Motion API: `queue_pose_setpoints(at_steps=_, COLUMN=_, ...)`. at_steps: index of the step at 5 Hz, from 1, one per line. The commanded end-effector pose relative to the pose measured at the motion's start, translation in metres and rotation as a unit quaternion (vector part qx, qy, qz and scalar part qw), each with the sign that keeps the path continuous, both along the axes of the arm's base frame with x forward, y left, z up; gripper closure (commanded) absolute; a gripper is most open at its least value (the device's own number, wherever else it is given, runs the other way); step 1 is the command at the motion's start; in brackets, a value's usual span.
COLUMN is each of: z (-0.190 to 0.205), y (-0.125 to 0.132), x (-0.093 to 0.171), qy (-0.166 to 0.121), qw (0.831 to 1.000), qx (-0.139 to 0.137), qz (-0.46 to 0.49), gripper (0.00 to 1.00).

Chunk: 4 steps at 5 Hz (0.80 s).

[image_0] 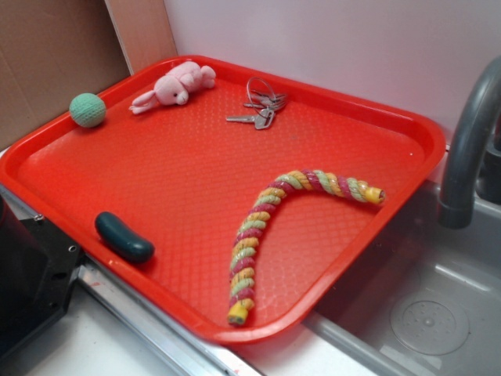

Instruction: Grab the silver keys.

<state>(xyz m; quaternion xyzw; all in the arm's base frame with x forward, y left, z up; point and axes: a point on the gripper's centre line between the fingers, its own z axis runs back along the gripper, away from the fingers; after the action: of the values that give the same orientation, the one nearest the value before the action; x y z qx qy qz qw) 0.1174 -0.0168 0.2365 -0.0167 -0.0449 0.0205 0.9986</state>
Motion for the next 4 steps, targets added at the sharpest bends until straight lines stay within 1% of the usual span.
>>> queue_pose_setpoints(at_steps=1, z=0.000, y=0.000, x=0.000, qy=0.000, qw=1.000, qx=0.000, qz=0.000, gripper=0.00)
queue_pose_setpoints(at_steps=2, z=-0.050, y=0.026, x=0.049, qy=-0.026, qw=0.997, qx=0.006, qz=0.074, gripper=0.00)
queue_pose_setpoints(at_steps=3, z=-0.068, y=0.039, x=0.096, qy=-0.148, qw=0.981, qx=-0.049, qz=0.118, gripper=0.00)
queue_pose_setpoints(at_steps=4, z=-0.104, y=0.058, x=0.145, qy=-0.155, qw=0.968, qx=-0.098, qz=0.169, gripper=0.00)
